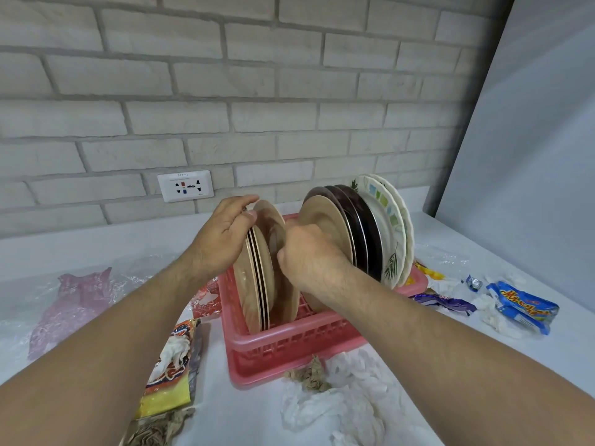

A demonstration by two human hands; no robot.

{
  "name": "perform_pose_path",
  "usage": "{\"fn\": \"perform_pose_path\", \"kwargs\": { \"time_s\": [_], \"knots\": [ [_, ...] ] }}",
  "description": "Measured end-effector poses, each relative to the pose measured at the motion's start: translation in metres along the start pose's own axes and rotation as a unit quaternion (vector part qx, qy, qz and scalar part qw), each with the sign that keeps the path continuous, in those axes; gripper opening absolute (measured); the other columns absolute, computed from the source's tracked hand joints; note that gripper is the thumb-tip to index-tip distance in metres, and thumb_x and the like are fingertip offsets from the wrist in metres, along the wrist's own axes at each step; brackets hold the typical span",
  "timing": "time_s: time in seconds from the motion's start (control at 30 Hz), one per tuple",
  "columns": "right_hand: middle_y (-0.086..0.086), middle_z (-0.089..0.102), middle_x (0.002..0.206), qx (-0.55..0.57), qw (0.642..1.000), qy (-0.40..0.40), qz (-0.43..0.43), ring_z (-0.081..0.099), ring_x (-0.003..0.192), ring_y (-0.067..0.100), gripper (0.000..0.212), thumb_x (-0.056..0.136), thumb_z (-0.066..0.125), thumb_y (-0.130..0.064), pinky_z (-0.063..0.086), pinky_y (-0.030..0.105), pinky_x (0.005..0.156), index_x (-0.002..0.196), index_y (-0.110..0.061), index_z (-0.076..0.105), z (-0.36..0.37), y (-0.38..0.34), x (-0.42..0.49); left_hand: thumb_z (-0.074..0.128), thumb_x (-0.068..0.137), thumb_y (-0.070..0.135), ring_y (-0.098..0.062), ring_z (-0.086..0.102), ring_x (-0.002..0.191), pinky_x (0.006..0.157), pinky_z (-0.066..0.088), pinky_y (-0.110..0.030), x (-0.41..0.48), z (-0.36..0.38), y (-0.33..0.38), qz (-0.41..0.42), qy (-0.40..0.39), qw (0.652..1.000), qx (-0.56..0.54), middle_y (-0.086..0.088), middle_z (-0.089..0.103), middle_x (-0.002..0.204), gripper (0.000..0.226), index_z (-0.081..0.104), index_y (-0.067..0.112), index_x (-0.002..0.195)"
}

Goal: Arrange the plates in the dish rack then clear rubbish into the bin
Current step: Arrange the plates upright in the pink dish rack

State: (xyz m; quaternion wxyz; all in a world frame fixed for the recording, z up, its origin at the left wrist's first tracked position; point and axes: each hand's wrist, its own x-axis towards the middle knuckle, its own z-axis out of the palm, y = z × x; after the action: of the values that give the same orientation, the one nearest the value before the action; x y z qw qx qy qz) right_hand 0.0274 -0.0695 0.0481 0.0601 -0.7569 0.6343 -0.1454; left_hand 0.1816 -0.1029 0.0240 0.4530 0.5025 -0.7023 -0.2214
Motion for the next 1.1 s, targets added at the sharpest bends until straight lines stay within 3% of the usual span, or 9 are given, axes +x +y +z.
{"fn": "perform_pose_path", "kwargs": {
  "time_s": [0.07, 0.13, 0.27, 0.43, 0.6, 0.77, 0.87, 1.0, 1.1],
  "knots": [
    [0.0, 0.049, 0.07, -0.014, 1.0, 0.025, -0.008, 0.05, 0.06, 0.014, 0.018, 0.093, 0.054, -0.013, 0.038, 0.026, 0.049, 0.11, -0.013, 0.051, -0.006, 0.003, 0.002, 0.041, 0.099, 0.032, -0.003, 0.045, 0.118, 0.094, 0.032, -0.02, -0.001, -0.001, -0.003, -0.016, 0.004, 1.0, -0.007, 0.01, 0.049, 0.129, 0.036, 0.044, 0.026, 0.134],
    [0.002, 0.054, 0.077, -0.054, 0.996, 0.063, -0.041, 0.053, 0.07, 0.019, 0.022, 0.091, 0.053, -0.012, 0.035, 0.028, 0.06, 0.112, -0.01, 0.047, -0.021, 0.004, 0.007, 0.044, 0.097, 0.035, 0.006, 0.051, 0.1, 0.08, 0.036, -0.016, -0.001, -0.001, -0.004, -0.02, 0.011, 1.0, -0.012, 0.01, 0.055, 0.111, 0.029, 0.044, 0.027, 0.125],
    [0.001, 0.044, 0.073, -0.058, 0.992, 0.104, -0.046, 0.048, 0.063, 0.02, 0.031, 0.086, 0.053, -0.002, 0.033, 0.03, 0.049, 0.116, -0.01, 0.045, -0.06, 0.008, 0.017, 0.045, 0.096, 0.033, 0.023, 0.05, 0.078, 0.07, 0.037, -0.002, 0.0, 0.002, -0.005, -0.023, 0.015, 0.999, -0.027, 0.032, 0.062, 0.087, 0.016, 0.044, 0.029, 0.112],
    [0.002, 0.039, 0.067, -0.12, 0.981, 0.138, -0.061, 0.038, 0.052, 0.017, 0.042, 0.08, 0.054, 0.009, 0.027, 0.029, 0.043, 0.118, -0.007, 0.046, -0.073, 0.013, 0.021, 0.043, 0.093, 0.042, 0.02, 0.05, 0.085, 0.074, 0.035, -0.014, 0.001, 0.002, -0.007, -0.022, 0.013, 0.999, -0.022, 0.017, 0.055, 0.099, 0.024, 0.044, 0.031, 0.114],
    [0.011, 0.05, 0.072, -0.161, 0.976, 0.114, -0.087, 0.037, 0.055, 0.022, 0.051, 0.075, 0.049, 0.013, 0.029, 0.032, 0.047, 0.123, -0.001, 0.041, -0.036, 0.014, 0.016, 0.043, 0.091, 0.044, 0.015, 0.044, 0.103, 0.079, 0.032, -0.014, 0.002, 0.002, -0.009, -0.021, 0.014, 0.999, -0.029, 0.024, 0.051, 0.113, 0.027, 0.044, 0.032, 0.115],
    [0.004, 0.034, 0.065, -0.178, 0.972, 0.105, -0.113, 0.024, 0.052, 0.016, 0.046, 0.079, 0.063, 0.002, 0.02, 0.028, 0.041, 0.121, -0.002, 0.044, -0.019, 0.018, 0.012, 0.043, 0.095, 0.04, 0.017, 0.042, 0.105, 0.079, 0.032, -0.013, 0.002, 0.002, -0.01, -0.017, 0.015, 0.999, -0.031, 0.023, 0.05, 0.118, 0.023, 0.044, 0.032, 0.117],
    [0.01, 0.051, 0.072, -0.176, 0.969, 0.12, -0.122, 0.035, 0.055, 0.021, 0.049, 0.079, 0.055, 0.01, 0.029, 0.031, 0.046, 0.125, -0.001, 0.043, -0.031, 0.017, 0.013, 0.043, 0.095, 0.041, 0.021, 0.044, 0.098, 0.078, 0.032, -0.013, 0.002, 0.001, -0.01, -0.018, 0.012, 0.999, -0.031, 0.025, 0.051, 0.113, 0.023, 0.044, 0.032, 0.116],
    [0.004, 0.036, 0.059, -0.18, 0.966, 0.144, -0.117, 0.032, 0.046, 0.017, 0.052, 0.08, 0.046, 0.012, 0.021, 0.03, 0.042, 0.129, -0.002, 0.04, -0.05, 0.017, 0.02, 0.043, 0.095, 0.042, 0.025, 0.047, 0.086, 0.074, 0.034, -0.015, 0.002, 0.001, -0.011, -0.019, 0.009, 0.999, -0.025, 0.018, 0.054, 0.105, 0.023, 0.044, 0.032, 0.116],
    [0.005, 0.04, 0.062, -0.179, 0.968, 0.137, -0.108, 0.034, 0.05, 0.019, 0.052, 0.08, 0.048, 0.011, 0.03, 0.033, 0.048, 0.13, -0.002, 0.04, -0.047, 0.019, 0.017, 0.042, 0.094, 0.044, 0.018, 0.05, 0.074, 0.072, 0.037, -0.017, 0.002, 0.002, -0.012, -0.021, 0.011, 1.0, -0.02, 0.005, 0.053, 0.1, 0.022, 0.044, 0.035, 0.114]
  ]
}}
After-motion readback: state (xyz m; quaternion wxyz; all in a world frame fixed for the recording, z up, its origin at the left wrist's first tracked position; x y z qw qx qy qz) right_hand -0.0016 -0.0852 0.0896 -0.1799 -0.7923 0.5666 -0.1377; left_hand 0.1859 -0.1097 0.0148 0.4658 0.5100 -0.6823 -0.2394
